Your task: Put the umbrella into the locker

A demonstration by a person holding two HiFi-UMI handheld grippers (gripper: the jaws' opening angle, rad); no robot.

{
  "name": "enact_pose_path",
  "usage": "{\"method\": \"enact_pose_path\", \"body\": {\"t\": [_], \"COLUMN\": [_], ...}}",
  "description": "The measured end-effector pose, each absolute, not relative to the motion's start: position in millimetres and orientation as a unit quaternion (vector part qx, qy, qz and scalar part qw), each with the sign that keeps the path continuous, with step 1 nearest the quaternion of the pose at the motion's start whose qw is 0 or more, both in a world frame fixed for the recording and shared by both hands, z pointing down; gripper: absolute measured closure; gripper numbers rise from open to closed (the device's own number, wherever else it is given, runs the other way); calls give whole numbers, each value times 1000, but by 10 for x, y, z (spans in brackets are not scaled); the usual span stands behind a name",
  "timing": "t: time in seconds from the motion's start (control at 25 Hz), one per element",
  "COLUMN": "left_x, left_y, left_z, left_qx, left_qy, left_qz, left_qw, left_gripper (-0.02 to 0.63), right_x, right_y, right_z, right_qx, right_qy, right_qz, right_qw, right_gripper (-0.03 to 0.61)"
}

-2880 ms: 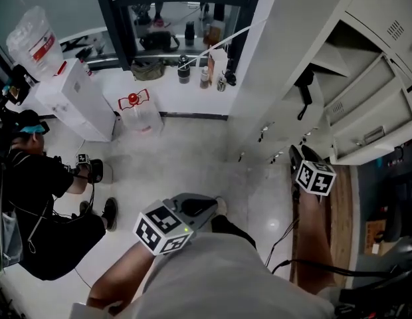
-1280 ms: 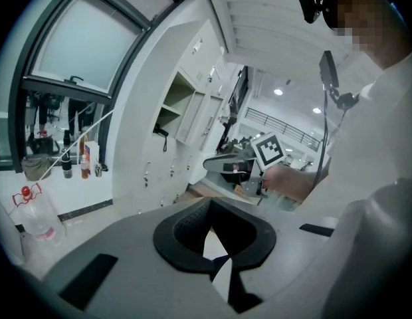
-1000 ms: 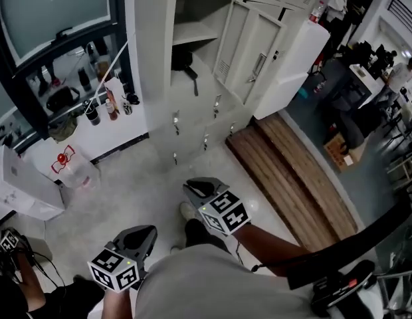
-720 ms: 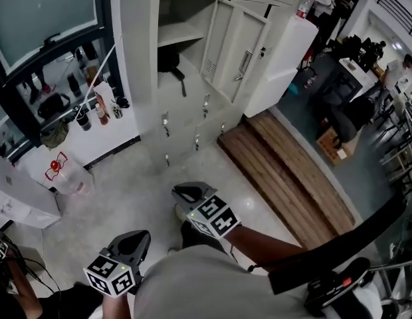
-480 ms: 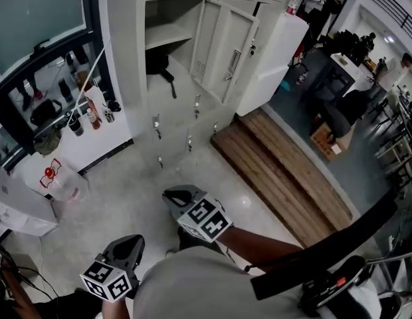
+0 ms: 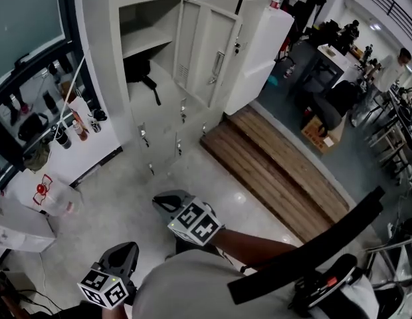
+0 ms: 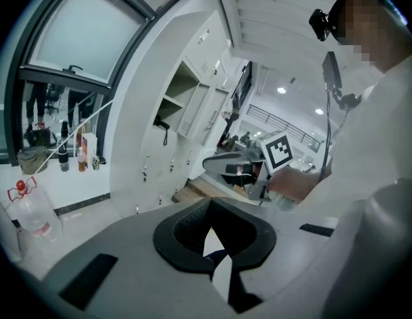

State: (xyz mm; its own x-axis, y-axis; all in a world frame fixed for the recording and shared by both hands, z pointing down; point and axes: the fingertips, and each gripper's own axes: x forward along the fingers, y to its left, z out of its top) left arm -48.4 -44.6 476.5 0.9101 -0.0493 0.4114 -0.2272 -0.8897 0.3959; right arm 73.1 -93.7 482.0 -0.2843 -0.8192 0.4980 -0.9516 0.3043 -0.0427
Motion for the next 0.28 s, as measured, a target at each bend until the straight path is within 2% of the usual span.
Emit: {"method": "enact_pose_path", "body": {"t": [0.28], "left_x": [-243], "left_y": [-851], "left_z": [4726], "left_qx": [949], "left_qy": [-67], "left_qz": [203], "left_qw": [233], "left_gripper": [603], "right_x": [947], "right_y": [-1365], "right_z": [4789], "right_qx": [564], "right_qy": [-784], "right_qz": [175], "right_qw": [189], "right_gripper": [552]}}
